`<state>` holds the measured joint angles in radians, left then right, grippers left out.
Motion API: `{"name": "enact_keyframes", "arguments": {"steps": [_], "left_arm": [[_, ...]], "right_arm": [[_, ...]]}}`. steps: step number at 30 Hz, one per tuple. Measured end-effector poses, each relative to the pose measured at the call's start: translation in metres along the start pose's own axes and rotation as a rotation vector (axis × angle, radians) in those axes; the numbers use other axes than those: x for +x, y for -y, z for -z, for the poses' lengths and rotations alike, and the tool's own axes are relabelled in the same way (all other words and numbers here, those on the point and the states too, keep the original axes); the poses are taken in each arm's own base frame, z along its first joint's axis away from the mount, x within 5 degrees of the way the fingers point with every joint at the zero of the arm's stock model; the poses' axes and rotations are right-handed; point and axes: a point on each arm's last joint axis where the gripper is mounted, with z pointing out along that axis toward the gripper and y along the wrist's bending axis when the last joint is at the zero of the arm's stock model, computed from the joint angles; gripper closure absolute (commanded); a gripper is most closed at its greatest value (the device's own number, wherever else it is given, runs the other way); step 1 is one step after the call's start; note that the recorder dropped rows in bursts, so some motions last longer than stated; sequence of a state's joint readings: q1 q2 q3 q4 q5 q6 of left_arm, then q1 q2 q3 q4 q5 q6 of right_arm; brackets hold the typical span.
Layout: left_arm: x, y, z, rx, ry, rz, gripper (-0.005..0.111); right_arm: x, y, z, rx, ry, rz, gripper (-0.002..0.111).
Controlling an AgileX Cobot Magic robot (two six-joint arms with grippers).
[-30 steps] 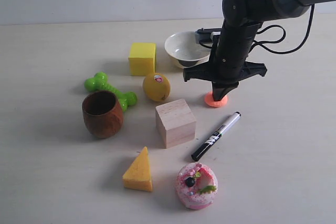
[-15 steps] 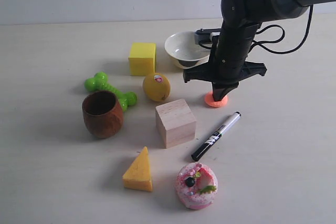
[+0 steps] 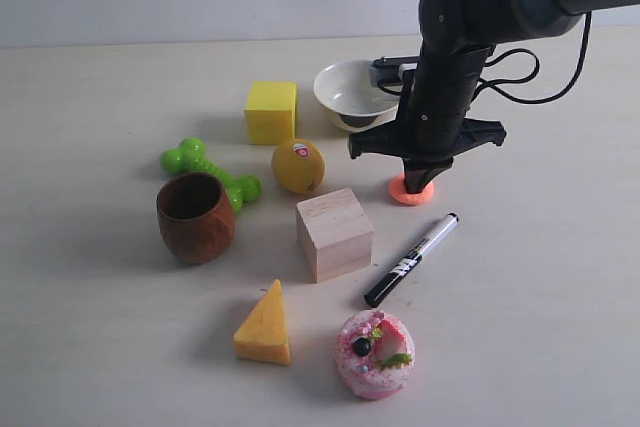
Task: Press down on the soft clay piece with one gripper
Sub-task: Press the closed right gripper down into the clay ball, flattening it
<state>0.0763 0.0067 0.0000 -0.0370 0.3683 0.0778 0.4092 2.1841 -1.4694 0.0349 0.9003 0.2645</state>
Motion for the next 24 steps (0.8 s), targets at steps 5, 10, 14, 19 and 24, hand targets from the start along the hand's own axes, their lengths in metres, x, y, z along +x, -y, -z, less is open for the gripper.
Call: {"name": "enact_keyframes", "arguments": {"steps": [5, 10, 14, 19, 24], "left_arm": [[0.0000, 0.0000, 0.0000, 0.000, 0.000, 0.000, 0.107], [0.0000, 0.0000, 0.0000, 0.000, 0.000, 0.000, 0.107], [0.0000, 0.0000, 0.0000, 0.000, 0.000, 0.000, 0.107], [0.0000, 0.0000, 0.0000, 0.000, 0.000, 0.000, 0.107], [0.0000, 0.0000, 0.0000, 0.000, 0.000, 0.000, 0.107]], "right_arm": [[-0.0001, 0.0002, -0.0013, 0.002, -0.002, 0.001, 0.108], [-0.0001, 0.0002, -0.0013, 0.002, -0.002, 0.003, 0.108], [-0.0002, 0.0003, -0.0018, 0.004, -0.001, 0.012, 0.108], [-0.0002, 0.0003, -0.0022, 0.004, -0.002, 0.024, 0.108], [-0.0002, 0.0003, -0.0028, 0.004, -0.004, 0.028, 0.108]]}}
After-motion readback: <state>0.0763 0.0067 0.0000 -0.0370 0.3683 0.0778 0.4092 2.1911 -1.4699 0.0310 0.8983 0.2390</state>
